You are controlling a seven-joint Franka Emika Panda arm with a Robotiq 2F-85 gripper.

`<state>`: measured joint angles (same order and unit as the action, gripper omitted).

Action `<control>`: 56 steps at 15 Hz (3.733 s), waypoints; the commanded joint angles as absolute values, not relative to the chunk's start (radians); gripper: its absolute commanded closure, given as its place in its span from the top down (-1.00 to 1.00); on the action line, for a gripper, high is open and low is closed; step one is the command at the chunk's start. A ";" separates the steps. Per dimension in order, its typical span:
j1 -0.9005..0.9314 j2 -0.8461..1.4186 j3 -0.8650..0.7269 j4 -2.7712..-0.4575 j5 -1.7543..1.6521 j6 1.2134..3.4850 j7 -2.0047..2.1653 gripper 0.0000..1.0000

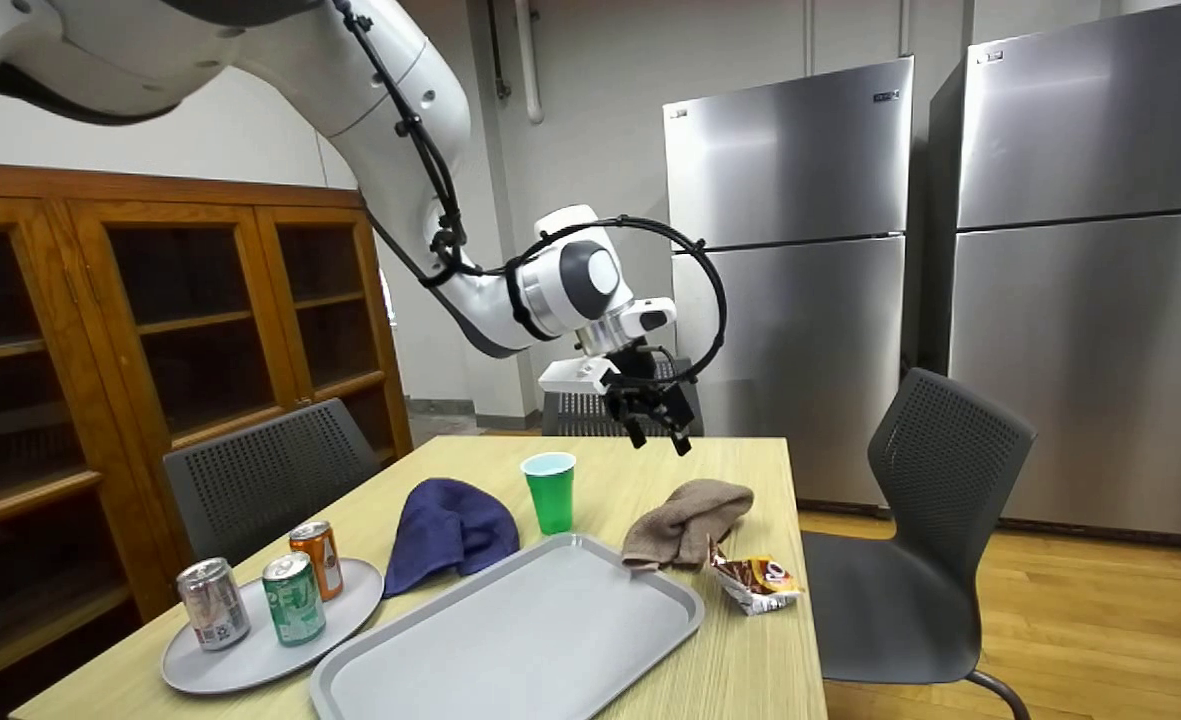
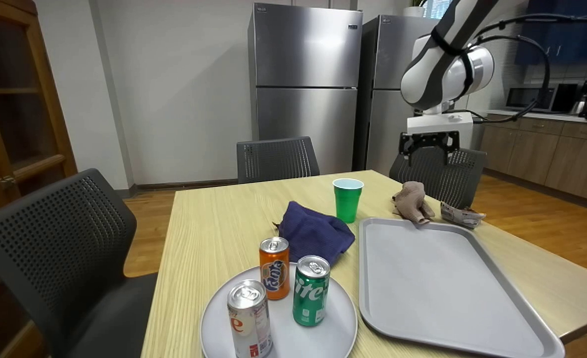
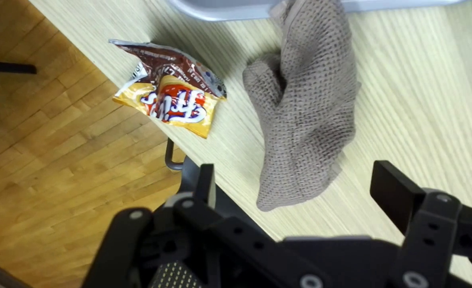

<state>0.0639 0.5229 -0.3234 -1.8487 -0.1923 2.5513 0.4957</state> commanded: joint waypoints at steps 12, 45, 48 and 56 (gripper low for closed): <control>0.273 0.323 -0.148 -1.993 -0.337 2.546 0.525 1.00; 0.388 0.520 0.143 -1.941 -0.227 2.462 0.217 1.00; 0.388 0.541 0.146 -1.932 -0.210 2.443 0.194 1.00; 0.387 0.581 0.155 -1.906 -0.186 2.380 0.147 1.00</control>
